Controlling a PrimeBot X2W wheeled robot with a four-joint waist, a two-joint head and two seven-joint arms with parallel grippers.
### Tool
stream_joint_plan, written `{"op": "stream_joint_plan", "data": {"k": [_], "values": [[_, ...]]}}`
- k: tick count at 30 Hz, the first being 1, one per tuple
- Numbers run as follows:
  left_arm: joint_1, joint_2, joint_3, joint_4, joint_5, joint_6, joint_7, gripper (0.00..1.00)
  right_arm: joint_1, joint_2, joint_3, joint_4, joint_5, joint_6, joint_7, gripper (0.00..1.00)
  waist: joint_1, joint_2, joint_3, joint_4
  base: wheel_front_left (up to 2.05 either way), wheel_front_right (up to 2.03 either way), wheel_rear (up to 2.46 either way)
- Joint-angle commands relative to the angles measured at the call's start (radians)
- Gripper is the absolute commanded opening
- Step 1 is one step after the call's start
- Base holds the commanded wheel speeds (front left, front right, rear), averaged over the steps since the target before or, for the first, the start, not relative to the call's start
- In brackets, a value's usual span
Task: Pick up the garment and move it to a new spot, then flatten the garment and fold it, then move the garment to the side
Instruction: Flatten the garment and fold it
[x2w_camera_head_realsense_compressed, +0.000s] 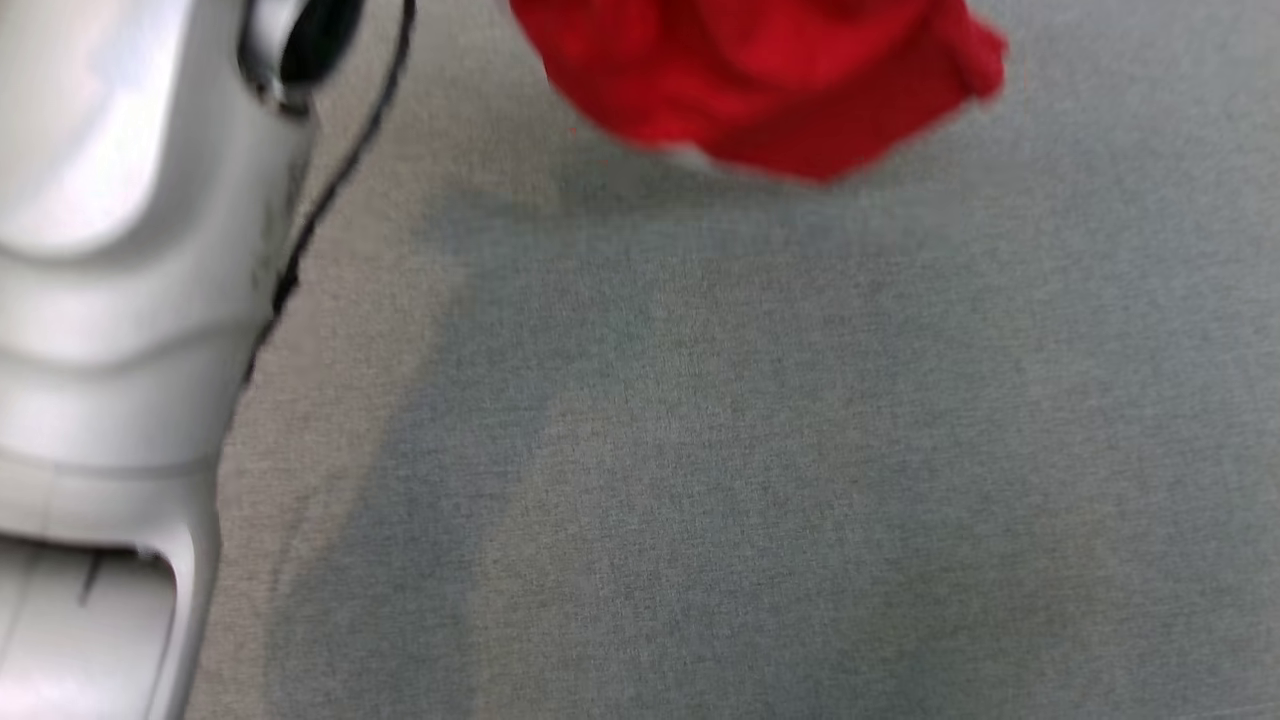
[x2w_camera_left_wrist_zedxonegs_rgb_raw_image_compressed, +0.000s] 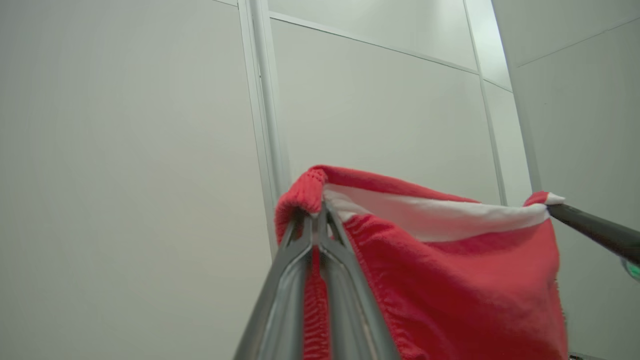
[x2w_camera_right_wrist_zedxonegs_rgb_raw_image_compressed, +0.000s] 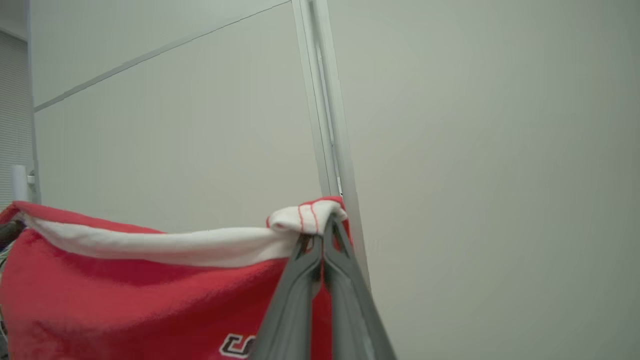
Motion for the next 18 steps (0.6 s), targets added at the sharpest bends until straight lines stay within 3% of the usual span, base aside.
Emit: {"op": "stream_joint_plan", "data": {"k": [1, 10, 18], "values": [[-0.079, -0.006, -0.001, 0.077, 0.009, -0.009, -0.027, 0.00, -0.078, 0.008, 0.020, 0.073, 0.025, 0.000, -0.022, 0.00, 0.0000, 0.0000, 0.052, -0.007, 0.00, 0.00, 0.00], [-0.215, -0.047, 0.001, 0.406, -0.042, -0.024, -0.074, 0.00, -0.255, 0.077, 0.098, 0.423, 0.113, 0.000, -0.072, 0.00, 0.0000, 0.0000, 0.081, -0.002, 0.00, 0.00, 0.00], [-0.041, -0.077, -0.095, 0.663, -0.220, -0.026, -0.031, 0.00, -0.151, 0.139, 0.159, 0.684, 0.244, 0.000, -0.079, 0.00, 0.0000, 0.0000, 0.114, 0.027, 0.00, 0.00, 0.00]]}}
